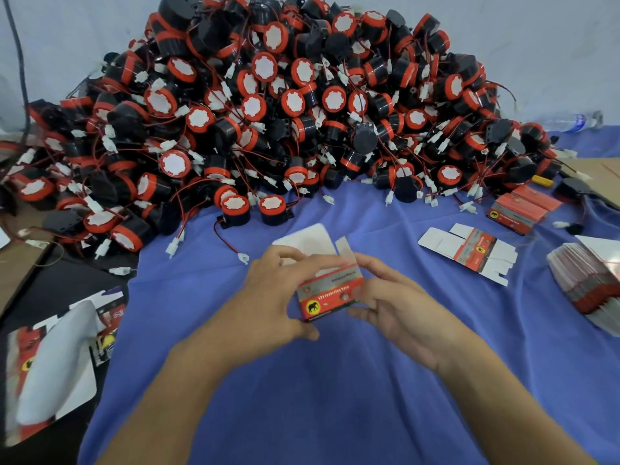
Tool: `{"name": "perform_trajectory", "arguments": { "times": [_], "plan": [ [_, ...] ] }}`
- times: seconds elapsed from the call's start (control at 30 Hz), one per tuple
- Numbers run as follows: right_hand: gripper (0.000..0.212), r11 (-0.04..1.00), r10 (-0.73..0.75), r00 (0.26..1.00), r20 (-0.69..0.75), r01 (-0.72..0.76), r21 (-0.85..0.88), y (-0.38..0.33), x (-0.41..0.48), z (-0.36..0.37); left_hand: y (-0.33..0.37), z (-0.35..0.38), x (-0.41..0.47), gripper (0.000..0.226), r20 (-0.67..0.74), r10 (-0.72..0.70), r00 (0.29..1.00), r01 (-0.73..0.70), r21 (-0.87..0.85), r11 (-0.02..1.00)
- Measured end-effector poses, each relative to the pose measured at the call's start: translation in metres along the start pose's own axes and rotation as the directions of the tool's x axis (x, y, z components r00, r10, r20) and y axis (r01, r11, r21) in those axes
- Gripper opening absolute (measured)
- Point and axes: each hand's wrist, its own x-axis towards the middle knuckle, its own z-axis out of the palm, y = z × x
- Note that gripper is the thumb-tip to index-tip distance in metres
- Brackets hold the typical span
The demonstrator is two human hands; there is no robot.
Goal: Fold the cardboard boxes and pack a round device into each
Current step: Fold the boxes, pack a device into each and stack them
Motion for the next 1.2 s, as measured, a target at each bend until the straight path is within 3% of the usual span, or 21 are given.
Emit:
{"name": "perform_trajectory", "arguments": {
  "times": [0.1,0.13,0.2,0.23,0.3,0.4,0.47,0.6,0.7,0.77,0.87,0.93,1.0,1.07,1.2],
  "plan": [
    [0.064,0.995,-0.069,0.998,0.005,0.069,-0.071,0.008,-0.003,-0.010,-0.008,0.013,-0.009,0.112,-0.139,0.098,0.985,-0.082,0.116,0.990],
    [0.065,0.989,-0.094,0.996,-0.005,0.093,-0.112,0.012,-0.003,-0.012,-0.013,0.018,-0.013,0.113,-0.258,0.076,0.963,-0.073,0.022,0.997],
    [0.065,0.970,-0.122,0.992,-0.015,0.117,-0.213,0.019,-0.004,-0.013,-0.024,0.025,-0.016,0.114,-0.413,-0.099,0.905,-0.039,-0.314,0.948],
    [0.066,0.950,-0.135,0.991,-0.016,0.125,-0.285,0.022,-0.004,-0.013,-0.028,0.027,-0.016,0.117,-0.383,-0.191,0.904,-0.011,-0.467,0.884],
    [0.066,0.879,-0.171,0.985,-0.008,0.149,-0.453,0.029,-0.003,-0.013,-0.034,0.034,-0.014,0.116,-0.250,-0.249,0.936,0.059,-0.585,0.809],
    [0.061,0.684,-0.174,0.985,-0.001,0.120,-0.719,0.039,0.000,-0.015,-0.042,0.044,-0.011,0.084,-0.232,-0.249,0.940,0.086,-0.545,0.834],
    [0.057,0.620,-0.156,0.988,-0.024,0.078,-0.781,0.043,0.001,-0.017,-0.045,0.047,-0.011,0.067,-0.223,-0.237,0.946,0.085,-0.535,0.841],
    [0.059,0.609,-0.114,0.990,-0.082,0.004,-0.793,0.040,0.002,-0.019,-0.051,0.045,-0.013,0.075,-0.110,-0.225,0.968,0.119,-0.585,0.802],
    [0.082,0.616,-0.029,0.999,0.027,0.039,-0.787,0.031,-0.003,-0.026,-0.054,0.043,-0.018,0.088,-0.071,-0.273,0.959,0.167,-0.635,0.754],
    [0.096,0.685,0.031,0.995,0.090,0.045,-0.727,0.020,-0.007,-0.038,-0.055,0.036,-0.022,0.093,-0.080,-0.308,0.948,0.179,-0.667,0.723],
    [0.090,0.919,-0.024,1.000,-0.004,0.020,-0.394,0.000,-0.001,-0.054,-0.053,0.018,-0.015,0.069,-0.170,-0.375,0.911,0.123,-0.757,0.641],
    [0.077,0.980,-0.057,0.991,-0.125,0.032,-0.197,-0.011,0.020,-0.059,-0.055,0.008,0.002,0.042,-0.242,-0.471,0.848,0.108,-0.792,0.601],
    [0.064,0.978,-0.064,0.979,-0.192,0.023,-0.207,-0.019,0.052,-0.055,-0.061,0.001,0.027,0.031,-0.291,-0.549,0.783,0.171,-0.749,0.640],
    [0.056,0.976,-0.021,0.985,-0.169,-0.016,-0.218,-0.022,0.088,-0.043,-0.070,-0.003,0.054,0.040,-0.319,-0.589,0.742,0.251,-0.683,0.686],
    [0.062,0.934,0.025,0.994,-0.105,-0.061,-0.351,-0.022,0.155,-0.019,-0.089,-0.006,0.104,0.046,-0.385,-0.567,0.728,0.365,-0.483,0.796]
  ]
}}
